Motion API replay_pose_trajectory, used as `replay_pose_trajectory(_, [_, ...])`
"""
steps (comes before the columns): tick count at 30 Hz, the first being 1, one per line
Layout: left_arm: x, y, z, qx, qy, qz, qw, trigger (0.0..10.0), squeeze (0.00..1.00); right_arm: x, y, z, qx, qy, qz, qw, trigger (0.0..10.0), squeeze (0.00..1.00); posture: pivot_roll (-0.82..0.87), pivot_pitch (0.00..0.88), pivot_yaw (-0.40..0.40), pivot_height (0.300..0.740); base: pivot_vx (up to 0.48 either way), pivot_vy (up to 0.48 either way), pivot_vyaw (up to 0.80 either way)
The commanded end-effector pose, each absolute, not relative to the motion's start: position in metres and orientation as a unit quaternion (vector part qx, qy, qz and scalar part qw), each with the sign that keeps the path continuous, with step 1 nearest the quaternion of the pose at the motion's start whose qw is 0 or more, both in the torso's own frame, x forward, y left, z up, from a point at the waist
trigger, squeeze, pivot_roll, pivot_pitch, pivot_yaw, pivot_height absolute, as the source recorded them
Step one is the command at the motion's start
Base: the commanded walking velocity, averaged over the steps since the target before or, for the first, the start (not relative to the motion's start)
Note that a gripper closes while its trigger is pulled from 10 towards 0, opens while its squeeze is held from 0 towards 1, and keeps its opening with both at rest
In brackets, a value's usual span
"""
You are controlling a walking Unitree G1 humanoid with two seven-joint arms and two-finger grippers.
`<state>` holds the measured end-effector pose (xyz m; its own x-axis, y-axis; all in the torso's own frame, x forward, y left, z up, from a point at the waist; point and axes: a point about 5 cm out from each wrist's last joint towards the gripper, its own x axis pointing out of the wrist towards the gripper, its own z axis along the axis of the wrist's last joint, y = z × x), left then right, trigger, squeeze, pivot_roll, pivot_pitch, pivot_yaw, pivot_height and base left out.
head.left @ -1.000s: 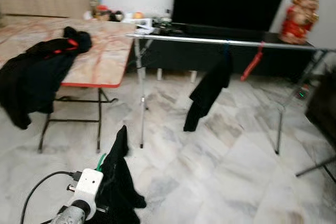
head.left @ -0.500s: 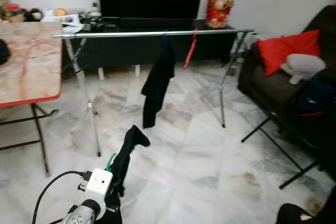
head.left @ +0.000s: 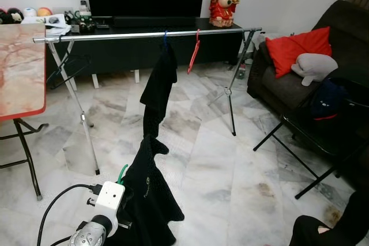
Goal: Hang hanger
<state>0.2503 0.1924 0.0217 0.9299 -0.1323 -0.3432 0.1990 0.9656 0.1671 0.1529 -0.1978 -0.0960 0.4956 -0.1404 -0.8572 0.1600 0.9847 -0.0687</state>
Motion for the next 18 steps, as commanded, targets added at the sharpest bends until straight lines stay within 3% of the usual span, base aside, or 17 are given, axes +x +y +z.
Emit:
replay_pose_trajectory(1, [0.2566, 0.1909, 0.0324, 0.099, 0.143, -0.081, 0.981, 10.0, 0.0, 0.1585, -0.1949, -0.0941, 0.008, 0.487, -0.085, 0.869, 10.0, 0.0, 0.17, 0.0, -0.091, 0.74, 0.319, 0.0, 0.0])
replay_pose_trajectory(18, [0.2575, 0.1911, 0.0324, 0.099, 0.145, -0.081, 0.981, 10.0, 0.0, 0.1631, -0.1915, -0.0928, 0.007, 0.483, -0.076, 0.872, 10.0, 0.0, 0.17, 0.0, -0.091, 0.74, 0.414, 0.0, 0.0])
